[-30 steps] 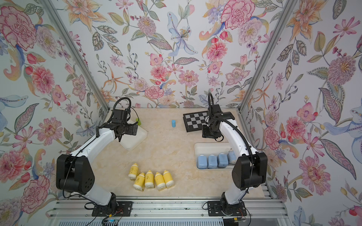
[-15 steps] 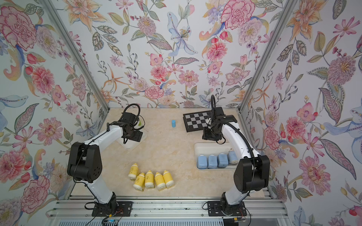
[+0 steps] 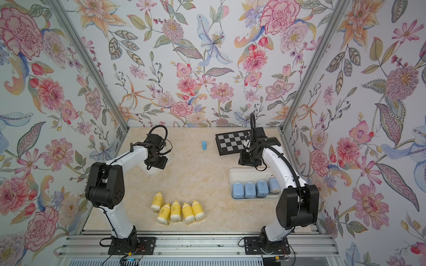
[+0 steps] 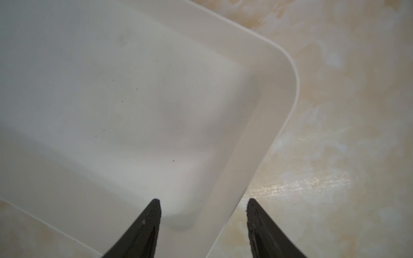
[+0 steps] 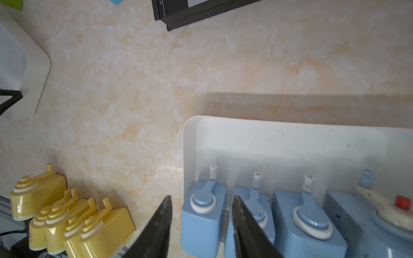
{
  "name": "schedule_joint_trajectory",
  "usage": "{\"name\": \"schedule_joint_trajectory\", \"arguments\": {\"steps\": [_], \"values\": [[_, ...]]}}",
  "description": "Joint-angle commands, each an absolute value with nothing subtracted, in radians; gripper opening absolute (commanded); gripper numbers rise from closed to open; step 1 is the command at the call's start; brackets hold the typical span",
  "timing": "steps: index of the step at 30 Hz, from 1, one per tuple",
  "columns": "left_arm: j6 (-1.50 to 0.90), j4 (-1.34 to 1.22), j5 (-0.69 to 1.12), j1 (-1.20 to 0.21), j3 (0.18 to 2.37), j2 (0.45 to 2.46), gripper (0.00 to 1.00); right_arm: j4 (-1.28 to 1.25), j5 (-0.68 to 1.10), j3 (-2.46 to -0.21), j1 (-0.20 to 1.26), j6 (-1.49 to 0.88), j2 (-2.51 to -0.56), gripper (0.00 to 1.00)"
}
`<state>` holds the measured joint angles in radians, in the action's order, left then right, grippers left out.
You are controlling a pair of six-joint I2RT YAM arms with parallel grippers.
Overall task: Place the pencil sharpeners by color into the storage box
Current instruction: Move the storage box to the center of the board.
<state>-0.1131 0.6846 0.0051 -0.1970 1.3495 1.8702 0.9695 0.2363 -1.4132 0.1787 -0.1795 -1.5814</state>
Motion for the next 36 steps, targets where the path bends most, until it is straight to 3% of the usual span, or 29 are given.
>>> {"name": "schedule_joint_trajectory", "arguments": {"steps": [1,7,14,23,28,36], "values": [[-0.119,0.726,0.019,-0.203,1.362,1.880,0.63,0.962,0.256,-1.394,0.173,-0.168,-1.546,0.45],[-0.125,0.728,0.011,-0.202,1.340,1.884,0.58,0.952,0.261,-1.369,0.171,-0.170,-1.531,0.45],[-0.158,0.735,0.012,-0.202,1.320,1.903,0.36,0.932,0.270,-1.344,0.166,-0.172,-1.523,0.46],[-0.212,0.705,0.029,-0.204,1.269,1.888,0.29,0.918,0.288,-1.339,0.161,-0.160,-1.529,0.46],[-0.257,0.716,0.041,-0.216,1.249,1.888,0.16,0.912,0.297,-1.345,0.158,-0.153,-1.526,0.46],[-0.421,0.742,0.021,-0.272,1.243,1.843,0.12,0.899,0.329,-1.338,0.147,-0.144,-1.522,0.46]]}}
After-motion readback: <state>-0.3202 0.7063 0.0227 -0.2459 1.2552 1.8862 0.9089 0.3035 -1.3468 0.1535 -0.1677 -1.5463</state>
